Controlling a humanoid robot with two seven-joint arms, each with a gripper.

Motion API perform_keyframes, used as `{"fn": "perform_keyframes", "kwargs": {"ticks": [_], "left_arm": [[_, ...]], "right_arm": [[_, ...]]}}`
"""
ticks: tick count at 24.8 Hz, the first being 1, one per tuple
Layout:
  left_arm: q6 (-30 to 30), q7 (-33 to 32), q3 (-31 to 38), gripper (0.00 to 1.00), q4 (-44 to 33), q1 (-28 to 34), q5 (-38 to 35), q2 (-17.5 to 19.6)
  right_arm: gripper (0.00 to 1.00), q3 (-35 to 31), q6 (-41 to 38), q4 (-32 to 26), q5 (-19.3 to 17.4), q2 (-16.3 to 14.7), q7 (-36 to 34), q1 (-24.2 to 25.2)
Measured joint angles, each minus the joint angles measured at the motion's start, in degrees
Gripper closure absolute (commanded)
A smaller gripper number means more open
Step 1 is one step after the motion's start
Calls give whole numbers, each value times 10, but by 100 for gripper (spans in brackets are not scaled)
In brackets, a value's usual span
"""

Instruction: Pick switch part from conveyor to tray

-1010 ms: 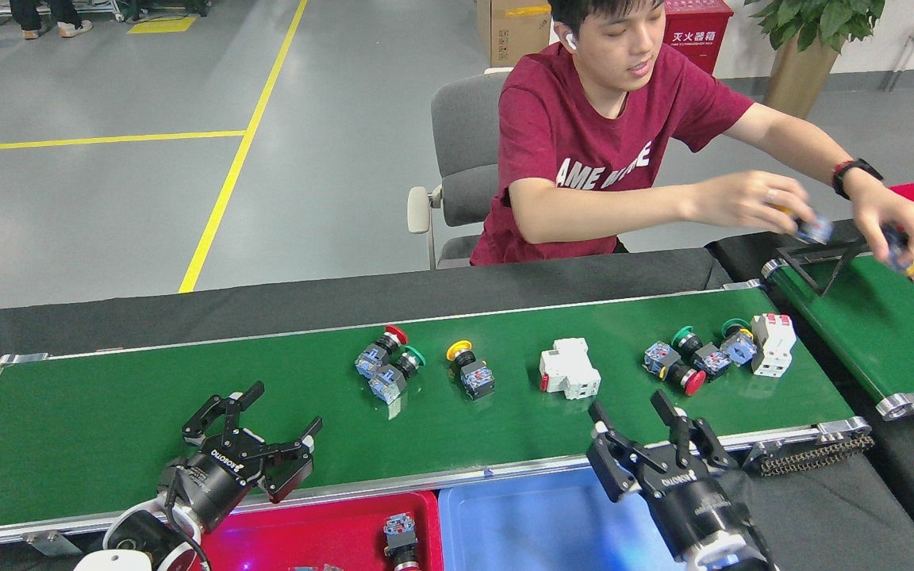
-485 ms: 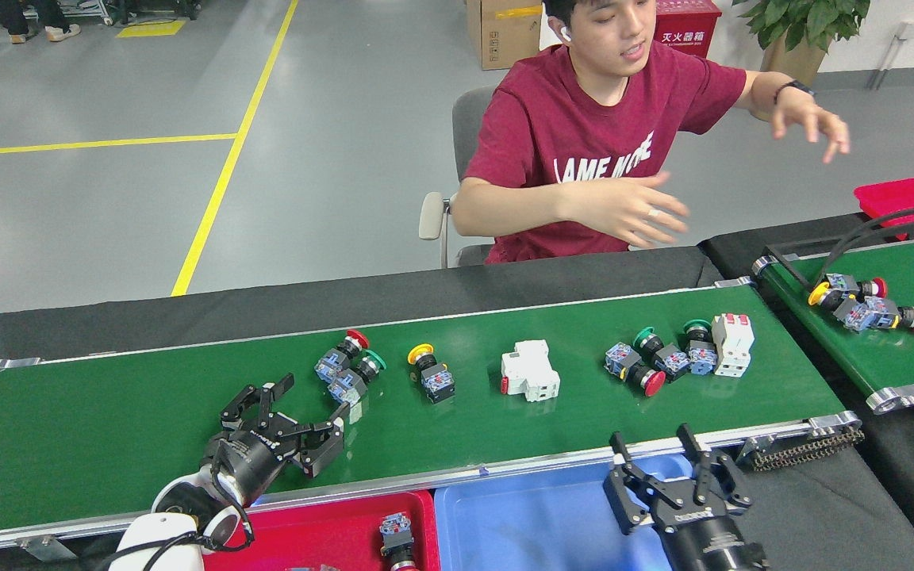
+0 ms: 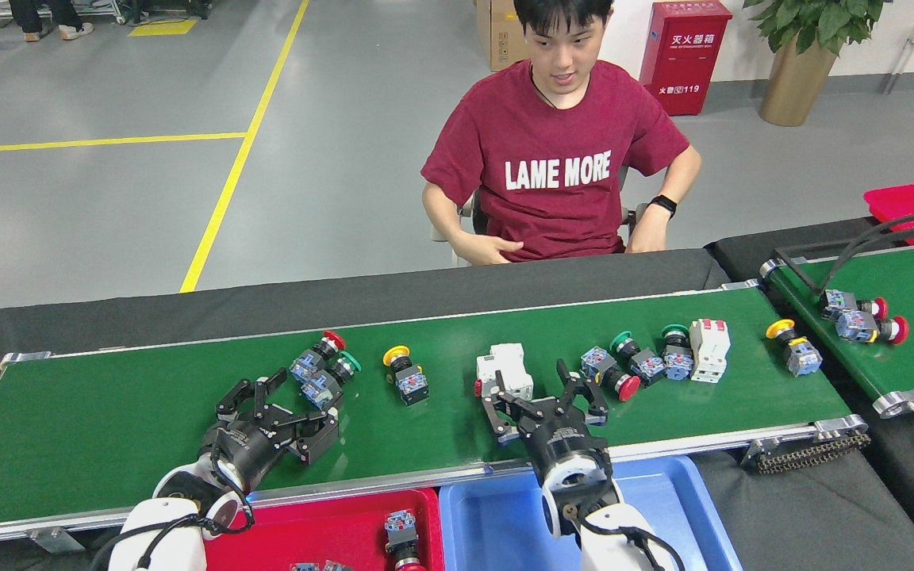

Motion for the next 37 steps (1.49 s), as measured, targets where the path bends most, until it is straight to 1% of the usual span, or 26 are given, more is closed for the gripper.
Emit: {"fn": "perform_keyframes", "kwargs": {"ticks": [4,7,8,9,11,12,13,15,16,17,19,22,23,26,28,29,31,33,35,36,37], "left_arm": [[11,-1,-1,0,31,-21,0,0],[19,3,-1,1,34,-21,0,0],[25,3,-1,2,35,-21,0,0],[33,4,-2,3,36,-22,0,-1],[46,4,-10,5,42,-22,0,-4],[51,5,-13,9,45,-22,0,-7],[57,5,-15,15,48,-22,0,-8],[63,7,-16,32,53,-22,0,-9],[67,7,-16,54,54,-22,0,-9],[68,7,-16,70,54,-22,0,-9],[69,8,-14,81,56,-22,0,-9],[71,10,-12,89,58,-22,2,-8],[71,10,-12,91,58,-22,3,-8],[73,30,-12,93,56,-22,3,-8],[70,40,-12,93,52,-20,3,-6],[68,43,-12,93,48,-17,3,-5],[61,45,-12,93,35,-7,3,-2],[42,47,-12,93,6,6,3,9],[13,47,-12,92,-37,31,4,36],[-6,48,-12,92,-60,48,9,53],[-29,48,-11,92,-88,70,18,73]], "right_arm": [[9,38,6,26,-37,0,-2,-12],[9,50,16,26,-48,0,1,-14],[10,51,17,23,-49,0,2,-15],[13,52,19,23,-51,0,3,-16],[25,52,20,23,-55,0,5,-18],[35,53,22,23,-56,0,6,-21],[52,53,23,23,-58,0,6,-24],[84,52,-6,23,-60,-1,6,-30],[90,50,-30,23,-62,-2,6,-31],[92,49,-49,23,-65,-3,6,-32],[94,48,-69,23,-73,-4,6,-33],[95,48,-91,23,-88,-7,8,-39],[95,48,-94,23,-92,-8,9,-40],[95,48,-102,16,-101,-13,14,-40],[95,48,-114,-17,-115,-19,21,-40],[95,48,-126,-46,-128,-28,28,-39],[95,46,-156,-112,-170,-74,40,-33],[94,39,-202,-177,-224,-144,53,-4],[94,26,-270,-230,-262,-218,57,44],[94,10,-309,-249,-277,-251,58,66],[94,-21,-365,-265,-298,-280,58,90]]}}
